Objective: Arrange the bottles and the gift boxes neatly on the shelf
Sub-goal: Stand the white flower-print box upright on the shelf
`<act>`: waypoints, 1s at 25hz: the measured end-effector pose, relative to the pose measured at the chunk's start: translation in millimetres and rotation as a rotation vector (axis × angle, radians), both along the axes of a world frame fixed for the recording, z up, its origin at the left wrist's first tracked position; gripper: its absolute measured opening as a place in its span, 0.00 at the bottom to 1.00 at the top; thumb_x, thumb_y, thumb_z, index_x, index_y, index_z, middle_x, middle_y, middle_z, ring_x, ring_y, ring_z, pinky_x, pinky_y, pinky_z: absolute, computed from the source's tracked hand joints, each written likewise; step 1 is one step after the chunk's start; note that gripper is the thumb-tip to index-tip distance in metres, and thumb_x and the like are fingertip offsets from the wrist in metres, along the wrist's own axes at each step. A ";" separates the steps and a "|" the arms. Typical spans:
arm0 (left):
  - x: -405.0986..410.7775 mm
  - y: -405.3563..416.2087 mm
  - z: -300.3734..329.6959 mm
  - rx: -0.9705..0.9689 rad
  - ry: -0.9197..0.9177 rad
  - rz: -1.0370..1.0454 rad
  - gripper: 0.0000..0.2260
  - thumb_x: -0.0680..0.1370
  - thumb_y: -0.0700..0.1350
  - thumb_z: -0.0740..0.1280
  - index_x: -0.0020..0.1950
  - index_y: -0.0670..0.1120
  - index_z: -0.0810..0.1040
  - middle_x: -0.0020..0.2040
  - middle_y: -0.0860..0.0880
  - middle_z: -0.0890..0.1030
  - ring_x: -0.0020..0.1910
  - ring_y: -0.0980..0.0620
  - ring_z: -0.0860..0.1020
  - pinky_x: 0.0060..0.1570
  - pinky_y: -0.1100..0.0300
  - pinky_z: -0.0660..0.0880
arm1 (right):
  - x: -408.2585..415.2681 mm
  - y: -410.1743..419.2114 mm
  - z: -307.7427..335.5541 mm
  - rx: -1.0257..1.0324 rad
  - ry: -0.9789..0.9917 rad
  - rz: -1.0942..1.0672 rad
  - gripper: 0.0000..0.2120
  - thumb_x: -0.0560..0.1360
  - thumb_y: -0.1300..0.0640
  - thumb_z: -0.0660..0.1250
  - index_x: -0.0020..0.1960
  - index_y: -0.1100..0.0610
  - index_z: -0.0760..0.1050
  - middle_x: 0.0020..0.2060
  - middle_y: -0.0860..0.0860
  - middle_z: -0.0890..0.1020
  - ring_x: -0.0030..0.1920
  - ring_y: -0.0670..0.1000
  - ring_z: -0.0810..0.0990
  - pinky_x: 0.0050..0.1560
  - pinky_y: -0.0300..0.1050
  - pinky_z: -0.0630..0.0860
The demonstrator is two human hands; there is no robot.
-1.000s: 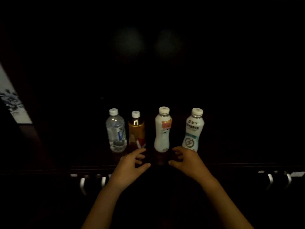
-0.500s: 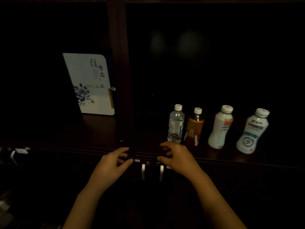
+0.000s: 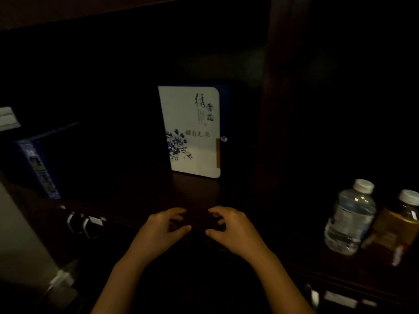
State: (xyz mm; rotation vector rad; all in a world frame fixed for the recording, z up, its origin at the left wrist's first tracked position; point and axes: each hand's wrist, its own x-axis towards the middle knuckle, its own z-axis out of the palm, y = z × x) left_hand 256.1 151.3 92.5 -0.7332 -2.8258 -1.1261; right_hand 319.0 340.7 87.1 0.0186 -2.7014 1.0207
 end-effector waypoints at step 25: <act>-342.2 -15.8 57.6 0.211 -0.078 -0.265 0.27 0.69 0.47 0.73 0.66 0.47 0.70 0.54 0.46 0.79 0.45 0.54 0.77 0.47 0.62 0.72 | -224.3 15.3 41.2 -0.129 0.054 -0.810 0.34 0.67 0.52 0.73 0.69 0.53 0.63 0.62 0.55 0.75 0.56 0.52 0.76 0.51 0.41 0.72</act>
